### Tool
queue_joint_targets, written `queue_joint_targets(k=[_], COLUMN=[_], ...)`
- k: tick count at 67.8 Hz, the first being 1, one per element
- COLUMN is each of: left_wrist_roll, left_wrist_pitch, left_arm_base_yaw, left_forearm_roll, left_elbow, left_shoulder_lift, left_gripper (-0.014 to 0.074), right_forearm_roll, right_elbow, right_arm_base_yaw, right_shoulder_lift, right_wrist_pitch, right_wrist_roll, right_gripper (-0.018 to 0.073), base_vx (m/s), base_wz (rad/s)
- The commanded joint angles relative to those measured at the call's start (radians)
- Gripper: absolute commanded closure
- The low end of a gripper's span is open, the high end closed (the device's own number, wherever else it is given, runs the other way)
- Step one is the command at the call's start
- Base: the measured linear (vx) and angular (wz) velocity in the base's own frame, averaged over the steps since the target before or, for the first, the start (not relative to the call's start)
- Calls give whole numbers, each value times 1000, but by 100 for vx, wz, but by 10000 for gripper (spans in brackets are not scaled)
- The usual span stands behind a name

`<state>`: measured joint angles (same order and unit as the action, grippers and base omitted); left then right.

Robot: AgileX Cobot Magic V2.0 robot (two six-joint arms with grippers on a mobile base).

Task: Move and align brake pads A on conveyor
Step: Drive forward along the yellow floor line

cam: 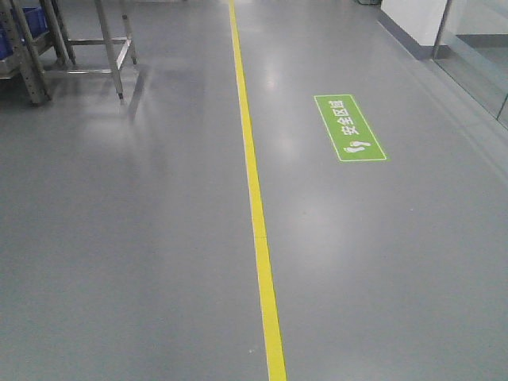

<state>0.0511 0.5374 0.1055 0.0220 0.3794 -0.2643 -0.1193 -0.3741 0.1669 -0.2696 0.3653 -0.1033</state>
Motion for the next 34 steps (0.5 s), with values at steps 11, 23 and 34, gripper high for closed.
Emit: queue_joint_targets(k=[11,23,34], left_wrist_roll=[0,0,0], left_wrist_pitch=[-70,-71,-71], left_arm_base_yaw=[4,4,4], left_forearm_roll=[7,7,7], left_elbow=[23,23,23], left_shoulder_lift=[-7,-7,-7], left_gripper=[147,147,147], right_forearm_roll=[-11,-11,-11], right_elbow=[-26,-26,-26], right_arm_base_yaw=[-4,-4,-4], right_shoulder_lift=[-10,-10,-10], right_wrist_pitch=[-75,-75,-75], right_wrist_roll=[-2,-2,-2], right_gripper=[106,106,106], base_vx=[51,55,57], base_wz=[7,-4,-8])
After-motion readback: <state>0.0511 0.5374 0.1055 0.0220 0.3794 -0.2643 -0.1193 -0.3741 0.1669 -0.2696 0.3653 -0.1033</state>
